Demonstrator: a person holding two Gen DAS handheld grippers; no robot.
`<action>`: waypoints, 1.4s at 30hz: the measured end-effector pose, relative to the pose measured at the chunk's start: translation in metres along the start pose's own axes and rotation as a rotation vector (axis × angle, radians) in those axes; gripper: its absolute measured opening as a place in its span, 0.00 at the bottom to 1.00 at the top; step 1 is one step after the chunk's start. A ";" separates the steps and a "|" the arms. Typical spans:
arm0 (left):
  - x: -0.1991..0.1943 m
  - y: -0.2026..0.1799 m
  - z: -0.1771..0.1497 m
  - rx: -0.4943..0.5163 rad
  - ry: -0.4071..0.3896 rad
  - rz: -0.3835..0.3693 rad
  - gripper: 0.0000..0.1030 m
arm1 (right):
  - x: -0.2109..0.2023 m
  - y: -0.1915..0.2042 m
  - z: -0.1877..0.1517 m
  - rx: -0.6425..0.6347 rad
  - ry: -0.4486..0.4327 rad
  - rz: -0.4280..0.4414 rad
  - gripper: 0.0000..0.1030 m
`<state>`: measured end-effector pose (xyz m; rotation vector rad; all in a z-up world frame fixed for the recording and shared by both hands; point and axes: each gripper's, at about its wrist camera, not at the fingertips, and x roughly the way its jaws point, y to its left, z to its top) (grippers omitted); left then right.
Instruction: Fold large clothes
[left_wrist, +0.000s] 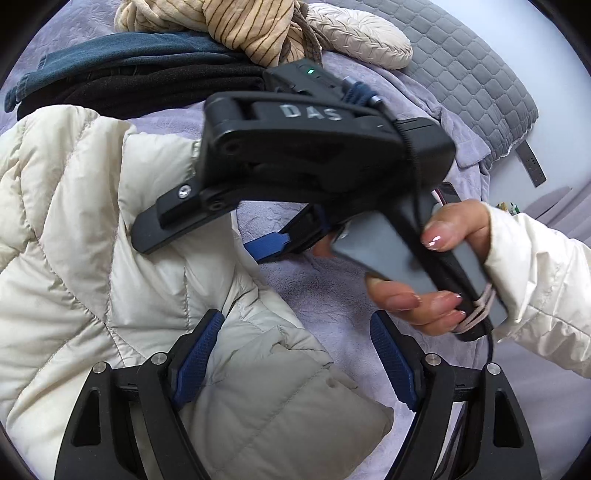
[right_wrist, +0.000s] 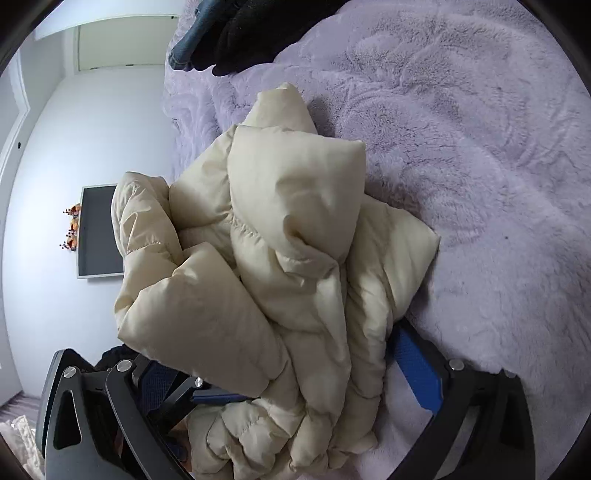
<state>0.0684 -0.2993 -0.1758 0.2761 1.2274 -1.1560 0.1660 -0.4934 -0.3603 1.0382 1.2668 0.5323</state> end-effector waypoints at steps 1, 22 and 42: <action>0.000 0.000 0.000 -0.004 0.001 0.011 0.79 | 0.004 -0.002 0.002 0.011 -0.003 0.009 1.00; -0.138 0.195 -0.105 -0.707 -0.194 -0.095 0.79 | 0.015 -0.007 0.010 0.041 -0.015 0.012 0.99; -0.049 0.174 -0.060 -0.604 -0.117 -0.042 0.82 | 0.028 0.016 0.005 0.078 -0.027 0.012 0.63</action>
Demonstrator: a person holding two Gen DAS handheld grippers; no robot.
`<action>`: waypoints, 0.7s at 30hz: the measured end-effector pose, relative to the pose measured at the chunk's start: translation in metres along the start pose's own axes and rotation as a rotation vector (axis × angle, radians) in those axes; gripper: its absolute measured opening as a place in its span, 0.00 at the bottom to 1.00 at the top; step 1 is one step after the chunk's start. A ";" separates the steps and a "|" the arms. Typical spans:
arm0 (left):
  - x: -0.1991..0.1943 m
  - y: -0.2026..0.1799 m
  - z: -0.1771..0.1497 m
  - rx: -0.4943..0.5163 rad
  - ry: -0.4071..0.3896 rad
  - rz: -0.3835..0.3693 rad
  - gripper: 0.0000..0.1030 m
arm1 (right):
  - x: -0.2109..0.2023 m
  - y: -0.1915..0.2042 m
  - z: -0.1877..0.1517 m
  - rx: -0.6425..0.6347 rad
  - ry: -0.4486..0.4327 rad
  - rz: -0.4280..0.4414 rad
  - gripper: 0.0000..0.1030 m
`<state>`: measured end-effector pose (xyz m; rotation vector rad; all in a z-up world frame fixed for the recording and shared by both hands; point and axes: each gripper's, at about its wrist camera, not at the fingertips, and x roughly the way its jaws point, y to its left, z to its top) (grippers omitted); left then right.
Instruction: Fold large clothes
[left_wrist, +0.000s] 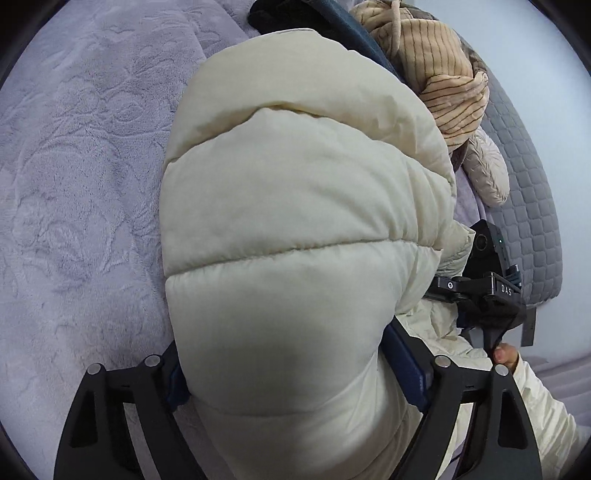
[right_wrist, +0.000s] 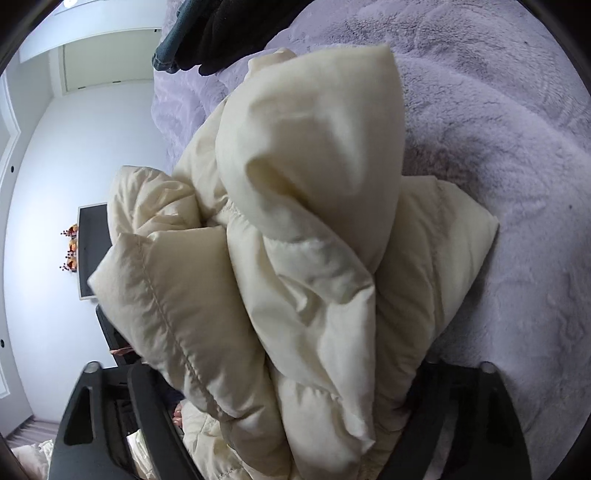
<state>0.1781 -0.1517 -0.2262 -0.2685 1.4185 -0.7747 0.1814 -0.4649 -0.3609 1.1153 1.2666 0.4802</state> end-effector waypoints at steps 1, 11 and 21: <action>-0.002 -0.004 -0.001 0.015 -0.004 0.009 0.79 | -0.002 0.002 -0.003 0.000 -0.009 0.001 0.56; -0.067 -0.029 -0.026 0.051 -0.031 0.089 0.76 | -0.006 0.038 -0.042 0.008 -0.023 0.042 0.48; -0.141 0.010 -0.088 0.000 -0.026 0.172 0.76 | 0.028 0.067 -0.097 0.030 0.027 0.090 0.48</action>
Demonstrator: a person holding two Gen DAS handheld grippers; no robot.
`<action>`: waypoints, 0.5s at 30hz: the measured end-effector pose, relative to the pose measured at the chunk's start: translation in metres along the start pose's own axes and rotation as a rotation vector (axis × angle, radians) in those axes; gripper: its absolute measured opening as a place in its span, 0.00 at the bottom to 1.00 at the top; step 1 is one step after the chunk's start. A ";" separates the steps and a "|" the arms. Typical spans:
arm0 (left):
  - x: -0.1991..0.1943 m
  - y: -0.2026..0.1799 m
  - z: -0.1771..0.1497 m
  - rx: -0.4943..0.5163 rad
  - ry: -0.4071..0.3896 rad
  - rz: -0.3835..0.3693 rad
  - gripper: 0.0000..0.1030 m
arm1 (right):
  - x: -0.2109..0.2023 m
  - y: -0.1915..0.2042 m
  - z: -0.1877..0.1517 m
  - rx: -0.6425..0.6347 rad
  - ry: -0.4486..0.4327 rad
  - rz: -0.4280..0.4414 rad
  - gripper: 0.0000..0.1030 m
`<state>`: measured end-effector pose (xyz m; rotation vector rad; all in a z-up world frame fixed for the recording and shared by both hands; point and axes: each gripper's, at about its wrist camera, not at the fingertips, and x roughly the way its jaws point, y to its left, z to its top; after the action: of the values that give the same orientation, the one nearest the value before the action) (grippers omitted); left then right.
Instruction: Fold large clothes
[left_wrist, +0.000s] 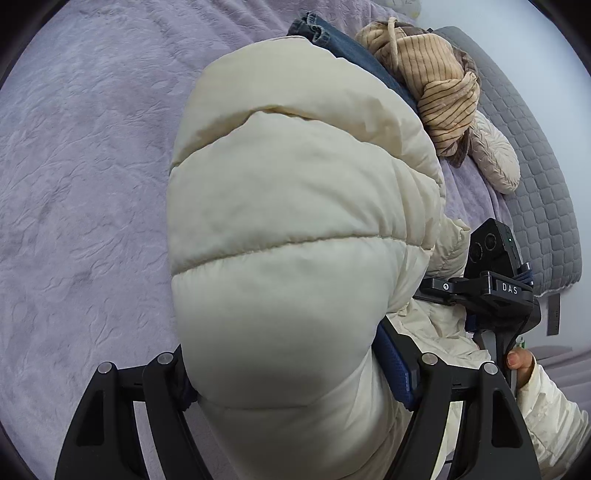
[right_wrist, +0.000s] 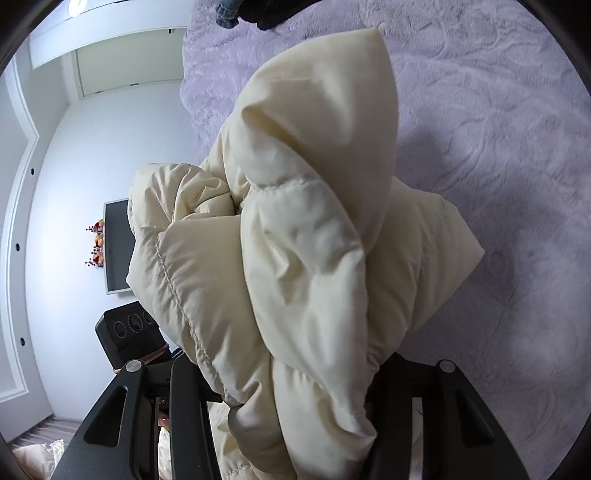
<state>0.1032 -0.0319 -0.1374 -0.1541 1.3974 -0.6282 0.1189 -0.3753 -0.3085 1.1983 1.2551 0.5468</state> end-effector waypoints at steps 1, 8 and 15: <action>-0.003 0.005 -0.005 -0.009 0.004 0.010 0.76 | 0.005 0.000 -0.002 0.006 0.008 0.001 0.48; -0.019 0.060 -0.044 -0.071 0.026 0.058 0.76 | 0.042 0.005 -0.014 -0.004 0.050 -0.046 0.48; -0.007 0.095 -0.067 -0.093 0.047 0.141 0.76 | 0.068 0.010 -0.007 -0.046 0.080 -0.159 0.48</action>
<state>0.0704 0.0678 -0.1879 -0.1143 1.4700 -0.4532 0.1350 -0.3111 -0.3270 1.0361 1.3854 0.5074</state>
